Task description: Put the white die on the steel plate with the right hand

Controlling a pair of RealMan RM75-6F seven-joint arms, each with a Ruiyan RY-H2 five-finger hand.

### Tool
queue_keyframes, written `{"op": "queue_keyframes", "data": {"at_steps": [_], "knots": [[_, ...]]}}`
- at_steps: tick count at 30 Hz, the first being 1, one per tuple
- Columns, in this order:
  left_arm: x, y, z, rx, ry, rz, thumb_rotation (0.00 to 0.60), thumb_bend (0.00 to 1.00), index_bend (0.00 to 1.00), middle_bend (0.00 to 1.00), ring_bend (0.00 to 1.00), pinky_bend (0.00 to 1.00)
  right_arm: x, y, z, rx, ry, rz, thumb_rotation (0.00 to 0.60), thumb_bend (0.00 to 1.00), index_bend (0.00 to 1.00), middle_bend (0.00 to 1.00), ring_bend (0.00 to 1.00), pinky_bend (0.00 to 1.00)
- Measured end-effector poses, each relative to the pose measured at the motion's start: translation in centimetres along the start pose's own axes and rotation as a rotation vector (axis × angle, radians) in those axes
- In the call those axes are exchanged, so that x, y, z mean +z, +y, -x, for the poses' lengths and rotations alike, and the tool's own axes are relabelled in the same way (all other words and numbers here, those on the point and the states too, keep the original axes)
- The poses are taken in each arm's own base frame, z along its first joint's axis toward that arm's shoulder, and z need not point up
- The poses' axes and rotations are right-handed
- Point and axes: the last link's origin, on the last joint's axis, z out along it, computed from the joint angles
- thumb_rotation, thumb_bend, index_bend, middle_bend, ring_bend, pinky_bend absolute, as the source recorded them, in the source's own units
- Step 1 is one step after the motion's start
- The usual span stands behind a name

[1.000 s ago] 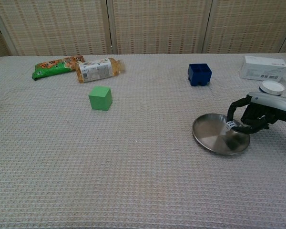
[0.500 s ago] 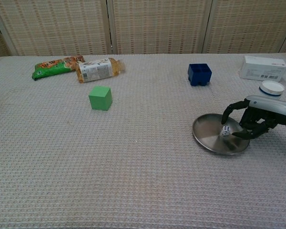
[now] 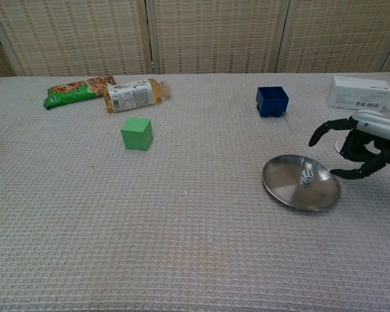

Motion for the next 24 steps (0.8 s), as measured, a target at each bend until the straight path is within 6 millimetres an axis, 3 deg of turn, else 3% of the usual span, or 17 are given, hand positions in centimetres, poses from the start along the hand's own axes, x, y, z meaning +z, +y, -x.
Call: {"op": "queue_keyframes", "data": {"at_steps": [5, 10, 13, 20, 24], "knots": [[0.0, 0.1, 0.0, 0.002, 0.005, 0.005, 0.6, 0.4, 0.18, 0.22, 0.2, 0.31, -2.0, -0.2, -2.4, -0.137, 0.072, 0.049, 0.6, 0.18, 0.34, 0.72, 0.58, 0.74], [0.0, 0.3, 0.1, 0.01, 0.002, 0.01, 0.6, 0.4, 0.18, 0.22, 0.2, 0.31, -3.5, 1.0, -6.9, -0.155, 0.116, 0.178, 0.6, 0.18, 0.34, 0.51, 0.4, 0.61], [0.1, 0.4, 0.3, 0.017, -0.004, 0.013, 0.6, 0.4, 0.18, 0.22, 0.2, 0.31, -3.1, 1.8, -7.9, -0.15, 0.117, 0.206, 0.6, 0.18, 0.34, 0.44, 0.26, 0.48], [0.2, 0.5, 0.6, 0.025, -0.015, 0.014, 0.6, 0.4, 0.18, 0.22, 0.2, 0.31, -1.1, 3.9, -9.4, -0.183, 0.181, 0.217, 0.6, 0.15, 0.29, 0.29, 0.04, 0.2], [0.2, 0.5, 0.6, 0.025, -0.016, 0.012, 0.6, 0.4, 0.18, 0.22, 0.2, 0.31, -0.1, 4.9, -9.5, -0.17, 0.175, 0.231, 0.6, 0.13, 0.21, 0.22, 0.0, 0.11]]}}
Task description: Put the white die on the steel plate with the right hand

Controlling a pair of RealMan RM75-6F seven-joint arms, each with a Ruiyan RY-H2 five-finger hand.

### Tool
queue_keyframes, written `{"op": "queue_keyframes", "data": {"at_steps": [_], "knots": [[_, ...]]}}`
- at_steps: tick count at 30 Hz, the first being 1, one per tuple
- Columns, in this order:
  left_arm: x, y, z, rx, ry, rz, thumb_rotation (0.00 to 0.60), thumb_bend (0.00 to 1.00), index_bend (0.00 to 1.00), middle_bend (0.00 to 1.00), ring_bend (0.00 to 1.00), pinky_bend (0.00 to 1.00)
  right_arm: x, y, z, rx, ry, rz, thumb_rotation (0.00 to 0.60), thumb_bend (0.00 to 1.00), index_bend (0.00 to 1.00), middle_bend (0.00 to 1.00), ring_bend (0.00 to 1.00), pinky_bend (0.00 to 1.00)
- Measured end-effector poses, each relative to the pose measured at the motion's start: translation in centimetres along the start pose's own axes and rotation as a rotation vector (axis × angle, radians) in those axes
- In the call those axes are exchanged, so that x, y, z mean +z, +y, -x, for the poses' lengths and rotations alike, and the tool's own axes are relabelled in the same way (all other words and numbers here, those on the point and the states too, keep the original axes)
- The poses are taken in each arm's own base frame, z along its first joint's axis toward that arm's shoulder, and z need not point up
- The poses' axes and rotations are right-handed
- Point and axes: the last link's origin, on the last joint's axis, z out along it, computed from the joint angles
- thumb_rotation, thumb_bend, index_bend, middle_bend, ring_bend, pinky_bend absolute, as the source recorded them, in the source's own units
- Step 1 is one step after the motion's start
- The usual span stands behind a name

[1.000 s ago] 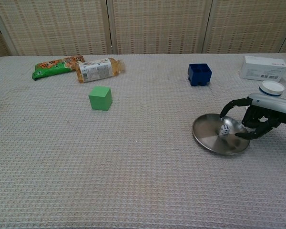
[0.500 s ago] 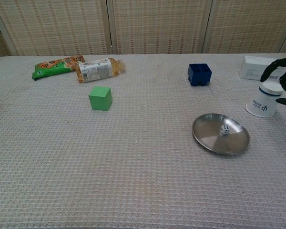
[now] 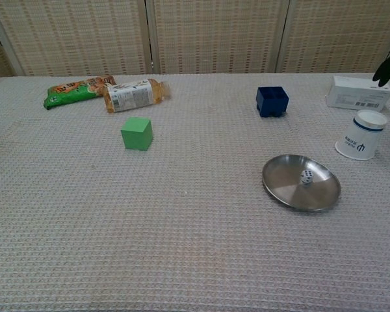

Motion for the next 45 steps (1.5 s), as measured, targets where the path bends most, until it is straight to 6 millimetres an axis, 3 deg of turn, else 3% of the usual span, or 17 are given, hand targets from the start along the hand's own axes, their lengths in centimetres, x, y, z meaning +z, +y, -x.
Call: {"op": "queue_keyframes", "data": {"at_steps": [6, 18, 24, 30, 37, 45], "knots": [[0.0, 0.1, 0.1, 0.003, -0.005, 0.003, 0.6, 0.4, 0.18, 0.22, 0.2, 0.31, 0.7, 0.1, 1.1, 0.01, -0.063, 0.009, 0.6, 0.11, 0.12, 0.18, 0.0, 0.06], [0.0, 0.0, 0.0, -0.001, -0.001, 0.001, 0.6, 0.4, 0.18, 0.22, 0.2, 0.31, 1.3, 0.4, 3.2, -0.009, -0.152, 0.025, 0.6, 0.11, 0.12, 0.18, 0.0, 0.07], [0.1, 0.0, 0.1, 0.0, -0.004, 0.001, 0.6, 0.4, 0.18, 0.22, 0.2, 0.31, 1.8, 0.4, 4.2, -0.025, -0.162, 0.038, 0.6, 0.11, 0.2, 0.18, 0.0, 0.13], [0.0, 0.0, 0.0, 0.0, -0.001, 0.002, 0.6, 0.4, 0.18, 0.22, 0.2, 0.31, 2.3, 0.3, 4.9, -0.024, -0.149, 0.042, 0.6, 0.11, 0.26, 0.23, 0.08, 0.22], [0.0, 0.0, 0.0, -0.001, -0.004, 0.001, 0.6, 0.4, 0.18, 0.22, 0.2, 0.31, 2.4, -0.1, 4.7, -0.009, -0.099, 0.019, 0.6, 0.13, 0.39, 0.4, 0.21, 0.3], [0.0, 0.1, 0.0, 0.0, -0.004, 0.007, 0.6, 0.4, 0.18, 0.22, 0.2, 0.31, 2.2, -1.1, 4.0, 0.015, -0.018, -0.022, 0.6, 0.14, 0.52, 0.48, 0.32, 0.35]]}}
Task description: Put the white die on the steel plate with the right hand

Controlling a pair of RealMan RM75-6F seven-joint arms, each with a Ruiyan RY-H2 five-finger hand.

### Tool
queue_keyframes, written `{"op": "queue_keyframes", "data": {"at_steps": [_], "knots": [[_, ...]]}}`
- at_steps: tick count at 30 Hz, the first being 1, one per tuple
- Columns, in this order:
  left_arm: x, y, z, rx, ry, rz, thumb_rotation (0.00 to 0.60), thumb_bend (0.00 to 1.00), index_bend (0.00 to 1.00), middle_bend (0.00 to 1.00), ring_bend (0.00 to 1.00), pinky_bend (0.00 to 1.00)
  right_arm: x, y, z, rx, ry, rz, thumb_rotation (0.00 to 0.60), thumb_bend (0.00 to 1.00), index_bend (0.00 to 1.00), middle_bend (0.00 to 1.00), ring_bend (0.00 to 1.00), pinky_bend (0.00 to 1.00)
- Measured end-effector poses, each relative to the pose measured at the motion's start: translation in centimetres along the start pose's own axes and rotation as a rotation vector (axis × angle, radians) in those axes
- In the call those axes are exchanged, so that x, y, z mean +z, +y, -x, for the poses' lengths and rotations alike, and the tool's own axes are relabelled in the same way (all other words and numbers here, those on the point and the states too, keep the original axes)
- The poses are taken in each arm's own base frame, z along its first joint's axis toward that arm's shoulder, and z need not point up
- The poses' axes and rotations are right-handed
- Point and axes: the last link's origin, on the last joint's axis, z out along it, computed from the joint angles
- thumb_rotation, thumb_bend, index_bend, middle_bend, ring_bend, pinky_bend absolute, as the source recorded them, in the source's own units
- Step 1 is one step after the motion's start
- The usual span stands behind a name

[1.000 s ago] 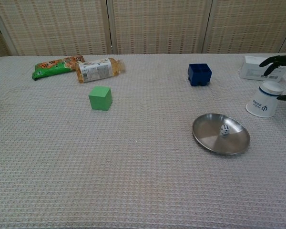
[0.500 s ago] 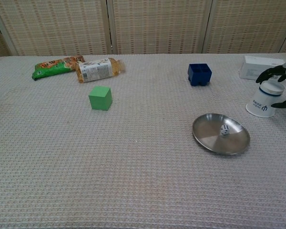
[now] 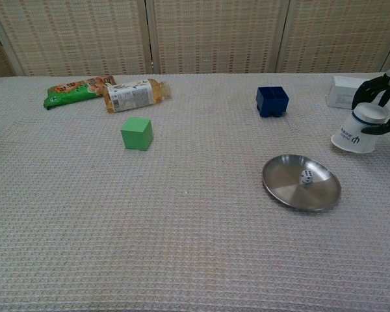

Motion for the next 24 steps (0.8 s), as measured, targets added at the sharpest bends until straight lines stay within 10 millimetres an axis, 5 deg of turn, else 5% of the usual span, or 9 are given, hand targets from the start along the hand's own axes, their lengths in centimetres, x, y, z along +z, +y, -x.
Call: {"op": "queue_keyframes", "data": {"at_steps": [24], "knots": [[0.1, 0.0, 0.1, 0.001, -0.004, -0.001, 0.6, 0.4, 0.18, 0.22, 0.2, 0.31, -1.8, -5.5, 1.8, 0.294, -0.124, -0.219, 0.6, 0.14, 0.53, 0.48, 0.32, 0.35]]}}
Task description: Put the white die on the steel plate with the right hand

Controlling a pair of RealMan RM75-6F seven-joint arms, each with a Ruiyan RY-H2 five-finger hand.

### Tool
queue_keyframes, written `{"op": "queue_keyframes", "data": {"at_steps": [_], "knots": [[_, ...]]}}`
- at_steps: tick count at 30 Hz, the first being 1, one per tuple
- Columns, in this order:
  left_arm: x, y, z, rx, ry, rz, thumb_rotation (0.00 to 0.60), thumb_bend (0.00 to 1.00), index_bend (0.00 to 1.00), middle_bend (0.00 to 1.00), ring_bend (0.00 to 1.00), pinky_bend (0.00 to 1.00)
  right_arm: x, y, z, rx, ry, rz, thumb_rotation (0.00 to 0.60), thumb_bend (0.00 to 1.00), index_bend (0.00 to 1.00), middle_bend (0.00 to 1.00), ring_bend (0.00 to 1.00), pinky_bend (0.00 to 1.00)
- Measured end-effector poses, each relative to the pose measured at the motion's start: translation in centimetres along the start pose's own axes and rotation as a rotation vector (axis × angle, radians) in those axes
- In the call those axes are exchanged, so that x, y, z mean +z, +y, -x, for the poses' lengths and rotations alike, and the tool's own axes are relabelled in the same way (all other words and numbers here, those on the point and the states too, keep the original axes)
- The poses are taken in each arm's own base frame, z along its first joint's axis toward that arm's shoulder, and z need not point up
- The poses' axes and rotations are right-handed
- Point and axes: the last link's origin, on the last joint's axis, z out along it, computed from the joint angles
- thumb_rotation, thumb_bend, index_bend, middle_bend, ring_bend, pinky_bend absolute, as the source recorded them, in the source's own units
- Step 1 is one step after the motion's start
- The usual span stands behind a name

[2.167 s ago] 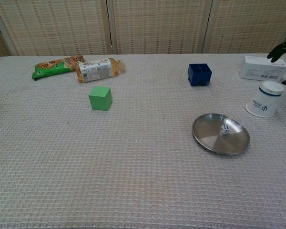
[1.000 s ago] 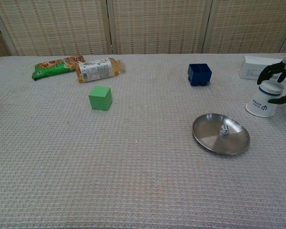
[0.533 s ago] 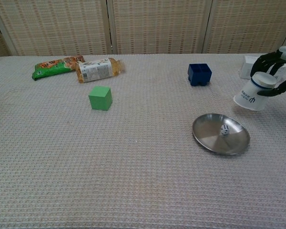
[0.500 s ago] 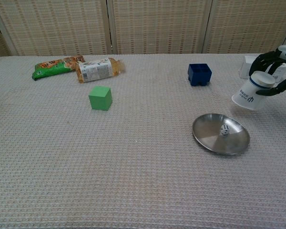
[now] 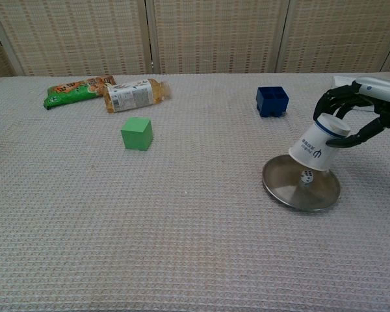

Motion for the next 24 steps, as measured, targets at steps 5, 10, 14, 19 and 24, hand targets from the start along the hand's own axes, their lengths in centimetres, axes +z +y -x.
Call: {"op": "queue_keyframes", "data": {"at_steps": [5, 10, 14, 19, 24], "knots": [[0.1, 0.0, 0.0, -0.001, -0.002, -0.002, 0.6, 0.4, 0.18, 0.22, 0.2, 0.31, 0.3, 0.3, 0.8, 0.01, -0.022, 0.001, 0.6, 0.14, 0.53, 0.48, 0.32, 0.35], [0.1, -0.1, 0.0, -0.002, -0.001, -0.002, 0.6, 0.4, 0.18, 0.22, 0.2, 0.31, 0.4, 0.5, 1.6, 0.007, -0.047, 0.005, 0.6, 0.14, 0.52, 0.48, 0.32, 0.35], [0.1, -0.1, 0.0, -0.003, -0.002, -0.003, 0.6, 0.4, 0.18, 0.22, 0.2, 0.31, 0.5, 0.7, 2.3, -0.006, -0.066, 0.01, 0.6, 0.14, 0.52, 0.48, 0.32, 0.35], [0.1, -0.1, 0.0, -0.003, -0.001, -0.003, 0.6, 0.4, 0.18, 0.22, 0.2, 0.31, 0.6, 0.9, 3.5, -0.025, -0.094, 0.011, 0.6, 0.14, 0.52, 0.48, 0.32, 0.35], [0.0, -0.1, 0.0, -0.003, 0.0, -0.001, 0.6, 0.4, 0.18, 0.22, 0.2, 0.31, 0.7, 0.8, 4.0, -0.068, -0.067, -0.004, 0.6, 0.14, 0.52, 0.48, 0.32, 0.35]]}}
